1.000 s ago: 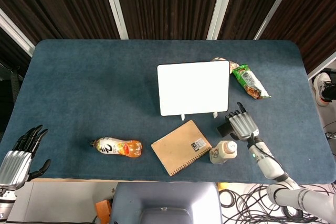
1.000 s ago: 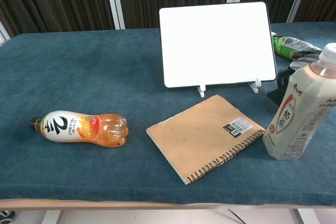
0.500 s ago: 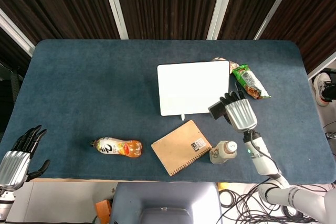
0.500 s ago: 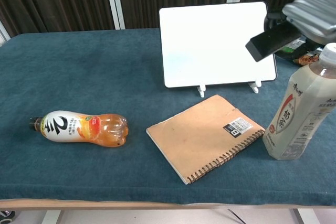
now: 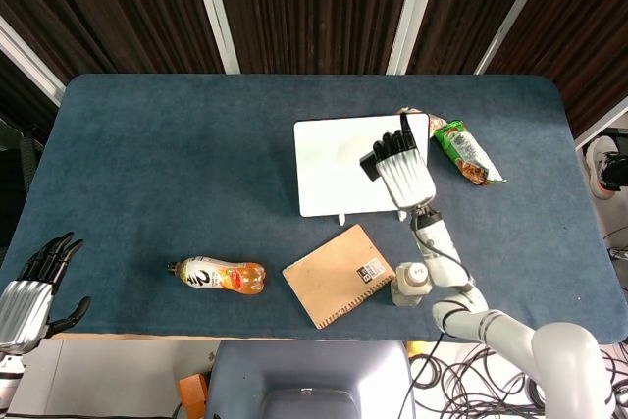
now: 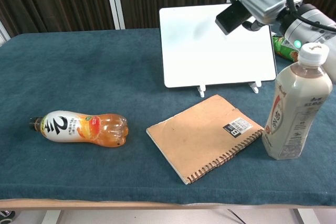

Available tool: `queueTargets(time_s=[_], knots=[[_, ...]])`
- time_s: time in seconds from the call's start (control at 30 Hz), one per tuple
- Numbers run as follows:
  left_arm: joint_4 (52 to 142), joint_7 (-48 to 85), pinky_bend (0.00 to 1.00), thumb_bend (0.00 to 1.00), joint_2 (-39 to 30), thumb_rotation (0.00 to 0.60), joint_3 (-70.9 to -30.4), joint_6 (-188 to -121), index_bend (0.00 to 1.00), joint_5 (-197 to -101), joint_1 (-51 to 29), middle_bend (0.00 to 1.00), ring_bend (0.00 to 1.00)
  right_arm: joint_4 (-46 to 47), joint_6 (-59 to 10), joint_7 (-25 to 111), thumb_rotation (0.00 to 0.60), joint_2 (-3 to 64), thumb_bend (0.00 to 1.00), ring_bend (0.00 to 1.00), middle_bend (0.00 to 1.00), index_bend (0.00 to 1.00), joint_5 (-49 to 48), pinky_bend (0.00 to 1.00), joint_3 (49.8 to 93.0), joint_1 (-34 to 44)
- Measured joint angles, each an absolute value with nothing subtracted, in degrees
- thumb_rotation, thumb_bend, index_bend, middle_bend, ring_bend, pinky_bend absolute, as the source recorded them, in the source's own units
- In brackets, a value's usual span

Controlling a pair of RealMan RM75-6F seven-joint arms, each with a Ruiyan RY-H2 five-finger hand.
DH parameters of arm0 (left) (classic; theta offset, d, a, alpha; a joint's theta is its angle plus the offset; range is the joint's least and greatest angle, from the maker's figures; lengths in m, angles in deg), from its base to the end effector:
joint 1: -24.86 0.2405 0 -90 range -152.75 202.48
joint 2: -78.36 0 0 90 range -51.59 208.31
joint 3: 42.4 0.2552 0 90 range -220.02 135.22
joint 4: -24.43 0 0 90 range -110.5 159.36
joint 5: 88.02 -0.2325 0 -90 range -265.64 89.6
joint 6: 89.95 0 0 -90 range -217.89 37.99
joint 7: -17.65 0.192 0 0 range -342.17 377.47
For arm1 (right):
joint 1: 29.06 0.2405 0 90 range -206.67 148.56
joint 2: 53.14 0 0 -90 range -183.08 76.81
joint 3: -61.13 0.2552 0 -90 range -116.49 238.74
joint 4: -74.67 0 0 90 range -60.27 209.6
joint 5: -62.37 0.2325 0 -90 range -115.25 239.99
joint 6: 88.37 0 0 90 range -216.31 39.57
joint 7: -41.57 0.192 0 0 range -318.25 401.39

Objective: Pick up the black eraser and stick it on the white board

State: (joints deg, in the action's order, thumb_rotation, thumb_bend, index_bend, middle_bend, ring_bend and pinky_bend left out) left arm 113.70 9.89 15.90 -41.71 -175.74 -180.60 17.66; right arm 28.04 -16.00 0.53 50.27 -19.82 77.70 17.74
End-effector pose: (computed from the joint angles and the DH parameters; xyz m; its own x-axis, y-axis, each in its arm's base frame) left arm -0.3103 0.2290 0.1352 0.3602 0.0459 0.9317 0.9246 -0.1503 -0.3501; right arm -0.1265 -0.4694 0.0001 0.7997 0.4503 0.3970 -0.3821 -0.1282 0.9152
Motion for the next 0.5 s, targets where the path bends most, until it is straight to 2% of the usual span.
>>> queueTargets(time_s=[0.23, 0.5], knots=[[113.66, 9.91, 0.15, 0.32, 15.88, 0.600, -41.78, -175.56, 0.00, -180.38, 17.62, 0.00, 0.00, 37.28, -18.55, 3.57, 0.600, 54.36, 0.27, 0.38, 0.52, 0.84, -18.38, 0.11, 77.66, 19.52], [113.79, 10.13, 0.15, 0.32, 15.83, 0.600, -41.83, -175.44, 0.00, -180.30, 17.56, 0.00, 0.00, 43.45, -19.79, 7.32, 0.600, 56.85, 0.27, 0.38, 0.52, 0.84, -17.91, 0.11, 76.80, 20.33]])
